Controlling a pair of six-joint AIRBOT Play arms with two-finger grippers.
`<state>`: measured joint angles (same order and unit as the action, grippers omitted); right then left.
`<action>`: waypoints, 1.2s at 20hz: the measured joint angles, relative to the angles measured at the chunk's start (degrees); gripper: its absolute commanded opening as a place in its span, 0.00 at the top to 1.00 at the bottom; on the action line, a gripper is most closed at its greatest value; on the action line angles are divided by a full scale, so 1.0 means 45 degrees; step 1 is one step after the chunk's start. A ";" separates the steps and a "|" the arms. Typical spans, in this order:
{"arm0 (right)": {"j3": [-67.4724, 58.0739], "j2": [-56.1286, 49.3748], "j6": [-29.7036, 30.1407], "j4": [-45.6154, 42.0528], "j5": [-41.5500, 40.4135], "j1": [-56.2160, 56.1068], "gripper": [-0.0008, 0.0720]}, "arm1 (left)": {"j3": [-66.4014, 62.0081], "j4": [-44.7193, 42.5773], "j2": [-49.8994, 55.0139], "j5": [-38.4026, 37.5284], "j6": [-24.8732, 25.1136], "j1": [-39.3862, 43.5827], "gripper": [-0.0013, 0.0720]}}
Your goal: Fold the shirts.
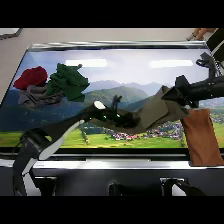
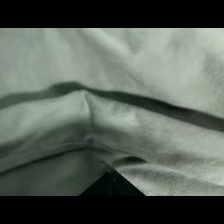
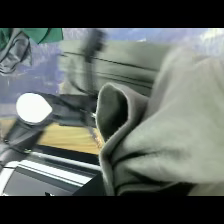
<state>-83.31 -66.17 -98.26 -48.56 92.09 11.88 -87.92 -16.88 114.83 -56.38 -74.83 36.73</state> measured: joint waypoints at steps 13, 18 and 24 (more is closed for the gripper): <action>0.0000 -0.2293 -0.0719 0.0291 -0.2720 -0.3240 0.93 | 0.0010 -0.3657 -0.4362 -0.0971 0.0335 -0.4911 0.95; 0.0000 -0.5294 -0.0646 0.2773 -0.6047 -0.5736 0.93 | 0.0015 -0.4993 -0.8179 -0.1787 0.0335 -0.8437 0.95; 0.0000 -0.7985 0.0495 0.6630 -0.8602 -0.7271 0.06 | 0.0019 -0.6295 -1.1137 -0.2433 0.0340 -0.9845 0.95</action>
<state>-83.31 -102.10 -96.03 -18.72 53.39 -20.84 -87.83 -45.21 64.71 -67.33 -73.30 -7.57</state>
